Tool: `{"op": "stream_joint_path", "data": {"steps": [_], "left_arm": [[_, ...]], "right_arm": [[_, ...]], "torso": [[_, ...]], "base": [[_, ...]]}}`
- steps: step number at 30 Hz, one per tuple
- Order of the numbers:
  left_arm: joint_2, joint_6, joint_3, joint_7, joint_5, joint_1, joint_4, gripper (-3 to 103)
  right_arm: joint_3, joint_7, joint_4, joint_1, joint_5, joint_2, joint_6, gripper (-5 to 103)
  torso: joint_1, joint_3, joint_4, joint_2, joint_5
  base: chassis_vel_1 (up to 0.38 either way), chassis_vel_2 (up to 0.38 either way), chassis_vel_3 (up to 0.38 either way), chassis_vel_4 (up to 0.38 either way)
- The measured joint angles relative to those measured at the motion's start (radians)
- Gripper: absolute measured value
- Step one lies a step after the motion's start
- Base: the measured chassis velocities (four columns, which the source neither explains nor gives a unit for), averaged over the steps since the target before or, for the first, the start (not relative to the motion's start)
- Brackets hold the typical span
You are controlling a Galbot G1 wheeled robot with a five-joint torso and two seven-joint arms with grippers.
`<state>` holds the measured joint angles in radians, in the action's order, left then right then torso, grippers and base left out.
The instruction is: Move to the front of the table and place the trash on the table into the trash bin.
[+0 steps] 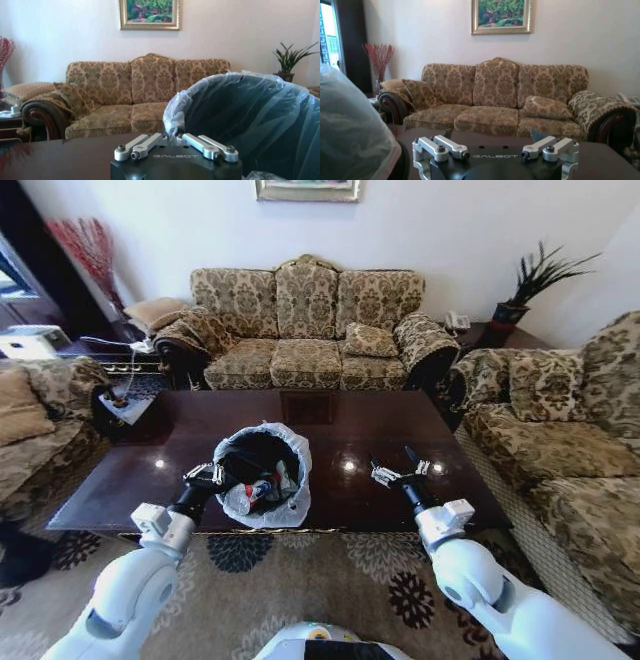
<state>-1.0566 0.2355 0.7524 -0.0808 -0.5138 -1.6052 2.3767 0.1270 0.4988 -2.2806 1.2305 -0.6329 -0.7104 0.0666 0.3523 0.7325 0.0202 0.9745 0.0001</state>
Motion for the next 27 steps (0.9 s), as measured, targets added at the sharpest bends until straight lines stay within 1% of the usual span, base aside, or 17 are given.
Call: {"op": "stream_joint_path", "data": {"steps": [5,9,11,14,15,17,18,21,22,23,25,27], "left_arm": [[0.0,0.0,-0.007,0.0,0.001,0.004,0.0,3],[0.003,0.002,-0.008,0.0,0.001,0.006,0.0,3],[0.005,0.003,-0.008,0.0,0.001,0.007,0.0,3],[0.006,0.004,-0.008,0.0,0.001,0.008,-0.001,3],[0.007,0.004,-0.008,0.0,0.001,0.009,-0.002,3],[0.007,0.006,-0.009,-0.001,0.001,0.011,-0.004,3],[0.007,0.006,-0.009,-0.001,0.001,0.011,-0.004,3],[0.007,0.007,-0.011,-0.002,0.001,0.012,-0.004,3],[0.007,0.007,-0.011,-0.002,0.0,0.012,-0.004,3],[0.007,0.007,-0.011,-0.002,0.0,0.012,-0.004,3],[0.006,0.007,-0.01,-0.001,0.0,0.012,-0.004,3],[0.006,0.007,-0.008,-0.001,0.0,0.012,-0.005,3]], "right_arm": [[-0.015,0.0,0.001,-0.004,0.011,-0.001,0.002,100],[-0.028,0.001,0.004,-0.012,0.014,-0.001,-0.001,100],[-0.036,0.001,0.006,-0.016,0.016,0.0,-0.004,100],[-0.046,0.001,0.008,-0.025,0.017,0.001,-0.008,100],[-0.054,0.002,0.009,-0.032,0.018,0.002,-0.011,100],[-0.071,0.002,0.01,-0.045,0.019,0.002,-0.015,100],[-0.071,0.002,0.01,-0.045,0.019,0.002,-0.015,100],[-0.091,0.004,0.015,-0.062,0.019,0.001,-0.016,100],[-0.096,0.004,0.017,-0.066,0.019,0.0,-0.016,100],[-0.096,0.004,0.017,-0.066,0.019,0.0,-0.016,100],[-0.105,0.005,0.021,-0.073,0.02,-0.001,-0.017,100],[-0.107,0.005,0.022,-0.075,0.02,-0.001,-0.017,100]], "torso": [[0.0,0.0,0.0,0.0,0.0001],[0.0,0.0,0.0,0.0,0.0],[0.0,0.0,0.0001,0.0,0.0001],[0.0,0.0,0.0,0.001,0.0002],[0.0,0.0,0.0001,0.001,0.0008],[-0.001,0.0,0.0001,0.001,-0.0018],[-0.001,0.0,0.0001,0.001,-0.0018],[0.001,0.001,0.0007,0.001,0.0003],[0.001,0.001,0.0003,0.001,0.0009],[0.001,0.001,0.0003,0.001,0.0009],[0.0,0.0,-0.0001,0.001,-0.0004],[0.0,0.0,0.0,0.001,0.0001]], "base": [[0.038,-0.005,-0.053,0.001],[0.181,0.002,-0.151,0.004],[0.259,0.007,-0.307,-0.004],[0.356,0.026,-0.371,-0.012],[0.427,0.038,-0.392,-0.02],[0.416,0.016,-0.437,-0.027],[0.416,0.016,-0.431,-0.034],[0.487,0.049,-0.48,-0.032],[0.523,0.038,-0.518,-0.051],[0.523,0.038,-0.518,-0.051],[0.504,0.046,-0.507,-0.056],[0.552,0.061,-0.516,-0.061]]}}
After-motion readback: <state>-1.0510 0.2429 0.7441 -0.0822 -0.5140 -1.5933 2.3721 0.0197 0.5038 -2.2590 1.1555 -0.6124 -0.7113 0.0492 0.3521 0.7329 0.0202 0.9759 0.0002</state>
